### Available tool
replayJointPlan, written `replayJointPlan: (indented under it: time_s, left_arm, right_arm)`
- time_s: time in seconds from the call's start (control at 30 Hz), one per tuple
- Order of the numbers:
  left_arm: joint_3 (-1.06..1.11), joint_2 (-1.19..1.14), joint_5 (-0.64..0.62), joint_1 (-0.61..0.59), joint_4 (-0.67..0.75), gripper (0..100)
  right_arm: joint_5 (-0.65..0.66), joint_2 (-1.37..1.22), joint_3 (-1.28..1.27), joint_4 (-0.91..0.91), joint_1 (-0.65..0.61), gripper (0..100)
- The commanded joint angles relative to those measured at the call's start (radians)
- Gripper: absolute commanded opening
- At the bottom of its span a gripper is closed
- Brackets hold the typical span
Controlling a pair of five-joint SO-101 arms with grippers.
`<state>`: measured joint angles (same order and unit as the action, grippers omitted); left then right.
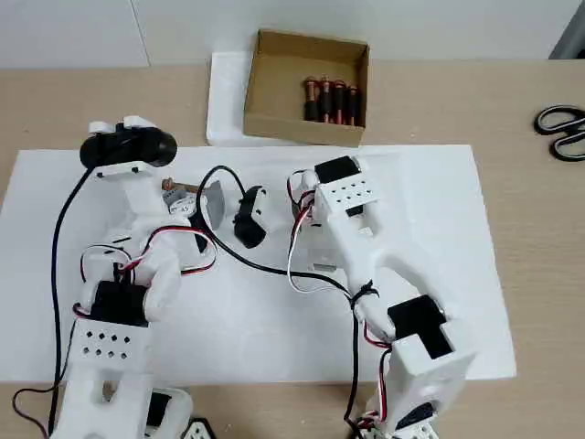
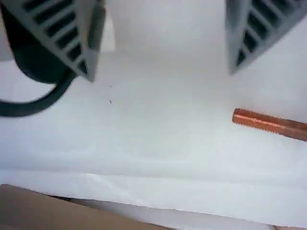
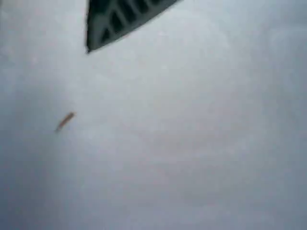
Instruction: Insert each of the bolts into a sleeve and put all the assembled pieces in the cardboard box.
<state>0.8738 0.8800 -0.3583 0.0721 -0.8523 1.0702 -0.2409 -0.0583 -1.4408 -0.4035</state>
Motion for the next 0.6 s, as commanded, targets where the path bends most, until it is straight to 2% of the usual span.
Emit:
replayJointPlan:
  time_s: [0.0, 0.1, 0.3, 0.57]
  left_arm:
    - [-0.004, 0.026, 0.006, -0.003, 0.0, 17]
    - [-0.004, 0.028, 0.006, -0.002, 0.0, 17]
    - [-0.004, 0.028, 0.006, 0.0, 0.0, 17]
    - [-0.004, 0.028, 0.006, -0.002, 0.0, 17]
  right_arm:
    - [0.017, -0.002, 0.0, 0.002, 0.022, 19.7]
    - [0.035, -0.005, -0.002, 0.007, 0.045, 18.6]
    - [0.037, -0.025, -0.002, 0.051, 0.065, 6.5]
    - [0.035, -0.061, 0.002, 0.068, 0.07, 10.6]
